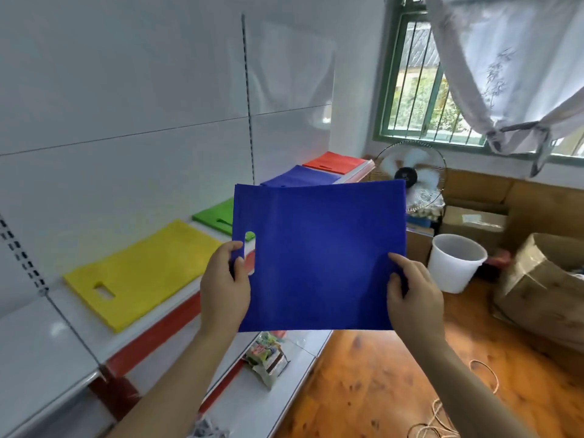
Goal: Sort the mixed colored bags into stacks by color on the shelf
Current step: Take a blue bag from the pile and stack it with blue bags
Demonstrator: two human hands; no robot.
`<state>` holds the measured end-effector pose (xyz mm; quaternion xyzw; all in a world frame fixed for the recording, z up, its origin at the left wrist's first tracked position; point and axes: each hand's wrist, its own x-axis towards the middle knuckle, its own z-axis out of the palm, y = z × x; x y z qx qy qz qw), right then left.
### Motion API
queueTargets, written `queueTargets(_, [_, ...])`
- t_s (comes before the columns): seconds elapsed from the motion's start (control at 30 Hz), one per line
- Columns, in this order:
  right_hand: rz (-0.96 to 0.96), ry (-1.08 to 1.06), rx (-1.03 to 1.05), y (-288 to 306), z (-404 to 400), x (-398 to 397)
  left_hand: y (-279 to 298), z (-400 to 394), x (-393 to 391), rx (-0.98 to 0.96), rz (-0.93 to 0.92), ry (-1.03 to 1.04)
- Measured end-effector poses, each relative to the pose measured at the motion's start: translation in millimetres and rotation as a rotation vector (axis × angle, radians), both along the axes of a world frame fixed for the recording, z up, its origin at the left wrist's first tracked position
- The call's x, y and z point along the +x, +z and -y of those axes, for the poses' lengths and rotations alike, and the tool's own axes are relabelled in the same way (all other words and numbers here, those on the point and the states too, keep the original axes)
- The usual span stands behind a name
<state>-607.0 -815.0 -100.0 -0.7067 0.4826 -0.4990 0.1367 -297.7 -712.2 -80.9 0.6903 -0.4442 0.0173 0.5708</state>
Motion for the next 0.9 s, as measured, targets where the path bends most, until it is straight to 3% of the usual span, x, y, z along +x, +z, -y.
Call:
queueTargets(0.33, [-0.052,-0.052,0.032,-22.9,147.8,-42.1,-21.5,177.1,-29.4,0.052,-0.029,-0.069])
queueTargets(0.6, [-0.153,-0.091,0.017,-2.3,287.5,-44.2,-22.0,331.6,-20.8,0.050,-0.067,-0.108])
queueTargets(0.9, [-0.143,-0.055,0.007,-7.5,433.0,-34.2,-23.3,453.6,-18.6,0.107,-0.042,-0.002])
